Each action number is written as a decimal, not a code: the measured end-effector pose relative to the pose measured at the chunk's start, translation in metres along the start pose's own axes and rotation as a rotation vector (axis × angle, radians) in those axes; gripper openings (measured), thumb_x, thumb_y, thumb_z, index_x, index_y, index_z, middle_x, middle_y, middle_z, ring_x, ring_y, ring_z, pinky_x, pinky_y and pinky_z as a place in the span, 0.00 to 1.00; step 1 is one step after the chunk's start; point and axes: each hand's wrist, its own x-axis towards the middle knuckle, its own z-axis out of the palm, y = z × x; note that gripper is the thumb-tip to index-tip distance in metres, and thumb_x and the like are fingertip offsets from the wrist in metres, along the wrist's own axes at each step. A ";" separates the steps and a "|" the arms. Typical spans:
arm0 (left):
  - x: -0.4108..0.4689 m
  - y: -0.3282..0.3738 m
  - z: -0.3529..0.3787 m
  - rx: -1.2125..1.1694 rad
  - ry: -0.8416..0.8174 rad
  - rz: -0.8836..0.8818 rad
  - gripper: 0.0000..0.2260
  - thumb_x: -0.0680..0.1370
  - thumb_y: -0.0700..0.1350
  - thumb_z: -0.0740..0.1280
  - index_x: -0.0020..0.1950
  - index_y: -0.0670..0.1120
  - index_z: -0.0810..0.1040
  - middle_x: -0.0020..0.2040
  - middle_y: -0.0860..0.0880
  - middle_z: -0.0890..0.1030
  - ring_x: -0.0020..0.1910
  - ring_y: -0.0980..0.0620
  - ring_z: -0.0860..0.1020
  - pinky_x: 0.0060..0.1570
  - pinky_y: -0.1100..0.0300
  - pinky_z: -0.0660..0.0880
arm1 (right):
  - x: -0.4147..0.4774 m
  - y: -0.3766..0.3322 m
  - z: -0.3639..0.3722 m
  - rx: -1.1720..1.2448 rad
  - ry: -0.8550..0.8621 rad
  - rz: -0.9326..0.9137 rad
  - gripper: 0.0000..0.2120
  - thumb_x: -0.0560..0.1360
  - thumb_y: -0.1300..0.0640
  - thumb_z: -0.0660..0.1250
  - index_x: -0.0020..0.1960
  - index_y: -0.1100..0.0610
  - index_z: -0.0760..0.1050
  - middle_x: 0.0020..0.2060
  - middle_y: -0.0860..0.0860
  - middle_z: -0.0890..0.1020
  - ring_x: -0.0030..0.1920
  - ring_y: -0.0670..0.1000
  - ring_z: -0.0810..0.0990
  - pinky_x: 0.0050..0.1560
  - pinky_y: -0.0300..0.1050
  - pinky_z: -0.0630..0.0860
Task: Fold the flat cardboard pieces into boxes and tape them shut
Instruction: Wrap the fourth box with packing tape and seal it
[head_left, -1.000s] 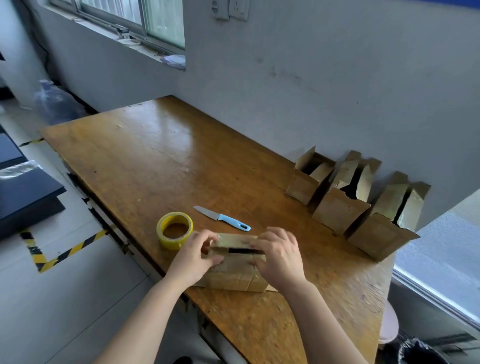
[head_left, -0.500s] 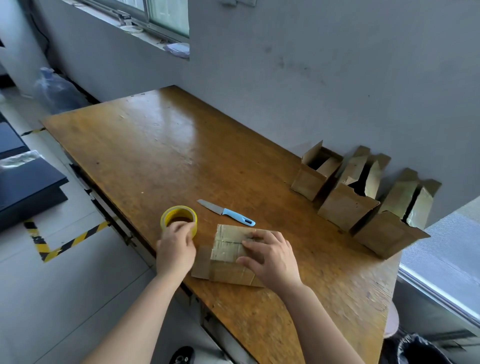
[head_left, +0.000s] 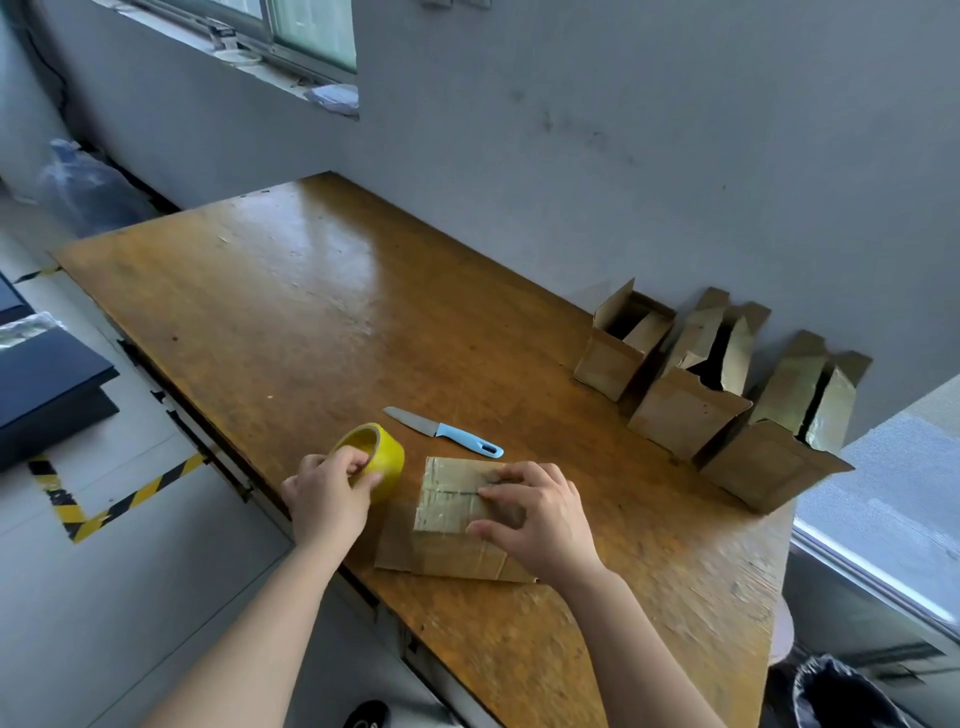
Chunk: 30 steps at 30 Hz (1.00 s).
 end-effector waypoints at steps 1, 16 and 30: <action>0.001 0.007 -0.003 -0.168 -0.011 -0.001 0.04 0.74 0.45 0.72 0.46 0.49 0.78 0.43 0.52 0.79 0.50 0.46 0.76 0.50 0.52 0.69 | 0.000 0.000 0.000 0.001 0.004 0.000 0.22 0.71 0.35 0.67 0.62 0.41 0.78 0.61 0.39 0.72 0.58 0.41 0.62 0.55 0.40 0.62; -0.047 0.088 -0.032 -0.965 -0.115 0.023 0.13 0.76 0.39 0.70 0.44 0.59 0.84 0.42 0.58 0.81 0.44 0.59 0.76 0.42 0.67 0.73 | -0.010 -0.009 -0.017 0.428 -0.094 0.076 0.35 0.63 0.31 0.73 0.65 0.43 0.72 0.63 0.43 0.74 0.64 0.46 0.70 0.64 0.52 0.72; -0.047 0.101 -0.047 -0.389 -0.054 0.229 0.05 0.76 0.47 0.70 0.51 0.51 0.84 0.42 0.53 0.83 0.43 0.54 0.80 0.41 0.60 0.77 | -0.010 -0.026 -0.018 0.444 0.007 0.057 0.11 0.72 0.44 0.72 0.49 0.49 0.85 0.62 0.45 0.76 0.56 0.34 0.70 0.59 0.43 0.70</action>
